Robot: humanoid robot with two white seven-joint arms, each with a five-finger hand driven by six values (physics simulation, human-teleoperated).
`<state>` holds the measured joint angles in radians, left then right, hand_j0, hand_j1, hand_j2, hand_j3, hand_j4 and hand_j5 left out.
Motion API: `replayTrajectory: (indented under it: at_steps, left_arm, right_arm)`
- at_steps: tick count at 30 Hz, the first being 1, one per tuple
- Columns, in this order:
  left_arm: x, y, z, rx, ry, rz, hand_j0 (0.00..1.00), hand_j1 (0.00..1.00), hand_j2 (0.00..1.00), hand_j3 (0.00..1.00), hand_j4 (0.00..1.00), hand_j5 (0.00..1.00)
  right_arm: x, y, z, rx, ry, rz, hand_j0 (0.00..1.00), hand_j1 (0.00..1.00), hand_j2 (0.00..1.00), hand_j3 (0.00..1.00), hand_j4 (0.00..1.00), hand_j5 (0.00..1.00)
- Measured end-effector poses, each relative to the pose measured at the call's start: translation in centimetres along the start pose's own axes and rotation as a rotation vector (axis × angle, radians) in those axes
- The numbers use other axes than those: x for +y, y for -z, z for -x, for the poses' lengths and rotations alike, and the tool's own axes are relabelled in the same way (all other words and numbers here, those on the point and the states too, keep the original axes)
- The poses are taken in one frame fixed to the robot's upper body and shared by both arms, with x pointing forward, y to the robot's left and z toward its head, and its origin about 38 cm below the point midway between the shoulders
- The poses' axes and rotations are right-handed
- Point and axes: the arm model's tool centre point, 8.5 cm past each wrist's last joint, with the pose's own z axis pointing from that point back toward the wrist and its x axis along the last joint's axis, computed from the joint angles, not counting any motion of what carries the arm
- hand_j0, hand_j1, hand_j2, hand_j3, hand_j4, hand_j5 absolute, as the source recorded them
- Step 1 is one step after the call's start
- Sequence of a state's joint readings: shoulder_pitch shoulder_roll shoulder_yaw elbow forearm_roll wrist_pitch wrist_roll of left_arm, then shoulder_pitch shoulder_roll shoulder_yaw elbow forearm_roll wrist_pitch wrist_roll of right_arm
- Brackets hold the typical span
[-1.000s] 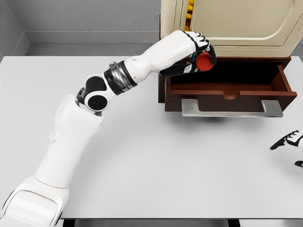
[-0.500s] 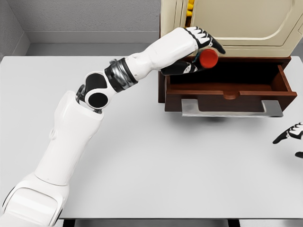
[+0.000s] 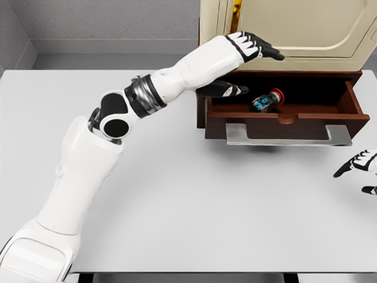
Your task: Put the switch into the drawer with left arm, and close the drawer with right arm
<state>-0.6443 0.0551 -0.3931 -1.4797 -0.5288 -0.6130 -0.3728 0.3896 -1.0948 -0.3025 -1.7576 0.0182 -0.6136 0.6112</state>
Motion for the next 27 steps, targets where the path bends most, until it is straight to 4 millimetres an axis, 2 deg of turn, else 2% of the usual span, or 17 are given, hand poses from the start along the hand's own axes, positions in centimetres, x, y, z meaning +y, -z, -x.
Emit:
replayTrajectory:
  at_steps: [2,4,6,8,11,14,15,17,19,21,23,27]
  left_arm:
    - [1.7,-1.6,-0.3,-0.012,0.036,-0.005,0.88,0.88,0.88,0.88,0.88,0.88]
    - [2.6,-4.3,0.2,0.010,0.036,-0.007,0.90,0.90,0.90,0.90,0.90,0.90]
    - [2.7,-8.9,1.1,0.081,-0.002,-0.025,0.92,0.92,0.92,0.92,0.92,0.92]
    - [4.2,-13.6,2.0,0.160,-0.017,-0.065,1.00,1.00,1.00,1.00,1.00,1.00]
    - [6.0,-21.6,2.9,0.323,-0.012,-0.105,1.00,1.00,1.00,1.00,1.00,1.00]
    - [6.3,-30.2,2.9,0.521,-0.017,-0.107,1.00,1.00,1.00,1.00,1.00,1.00]
    - [6.8,-32.0,3.1,0.568,-0.013,-0.115,1.00,1.00,1.00,1.00,1.00,1.00]
    - [6.2,-35.5,3.7,0.665,-0.041,-0.111,1.00,1.00,1.00,1.00,1.00,1.00]
    - [5.9,-37.8,4.6,0.735,-0.066,-0.114,1.00,1.00,1.00,1.00,1.00,1.00]
    - [4.9,-39.0,5.3,0.776,-0.098,-0.100,1.00,1.00,1.00,1.00,1.00,1.00]
    - [4.2,-39.7,5.6,0.797,-0.118,-0.089,1.00,1.00,1.00,1.00,1.00,1.00]
    - [3.1,-39.5,5.7,0.796,-0.145,-0.072,1.00,1.00,1.00,1.00,1.00,1.00]
  right_arm:
    - [-0.6,0.0,0.0,0.000,-0.014,0.006,0.70,0.70,0.70,0.70,0.70,0.70]
    - [-1.4,0.1,0.0,-0.002,-0.033,0.017,0.70,0.70,0.70,0.70,0.70,0.70]
    - [-2.2,0.5,-0.2,-0.012,-0.056,0.024,0.70,0.70,0.70,0.70,0.70,0.70]
    - [-2.0,0.9,-0.2,-0.021,-0.056,0.009,0.70,0.70,0.70,0.70,0.70,0.70]
    - [-1.5,1.2,-0.3,-0.031,-0.044,0.000,0.71,0.71,0.71,0.71,0.71,0.71]
    - [-1.5,1.3,-0.4,-0.035,-0.042,0.000,0.72,0.72,0.72,0.72,0.72,0.72]
    - [-1.5,1.3,-0.4,-0.035,-0.040,0.000,0.72,0.72,0.72,0.72,0.72,0.72]
    - [-1.8,1.4,-0.4,-0.036,-0.046,0.006,0.72,0.72,0.72,0.72,0.72,0.72]
    - [-2.3,1.3,-0.4,-0.039,-0.052,0.019,0.72,0.72,0.72,0.72,0.72,0.72]
    - [-2.6,1.3,-0.5,-0.043,-0.053,0.028,0.72,0.72,0.72,0.72,0.72,0.72]
    - [-2.8,1.3,-0.5,-0.046,-0.055,0.035,0.72,0.72,0.72,0.72,0.72,0.72]
    - [-3.6,1.3,-0.6,-0.048,-0.071,0.047,0.72,0.72,0.72,0.72,0.72,0.72]
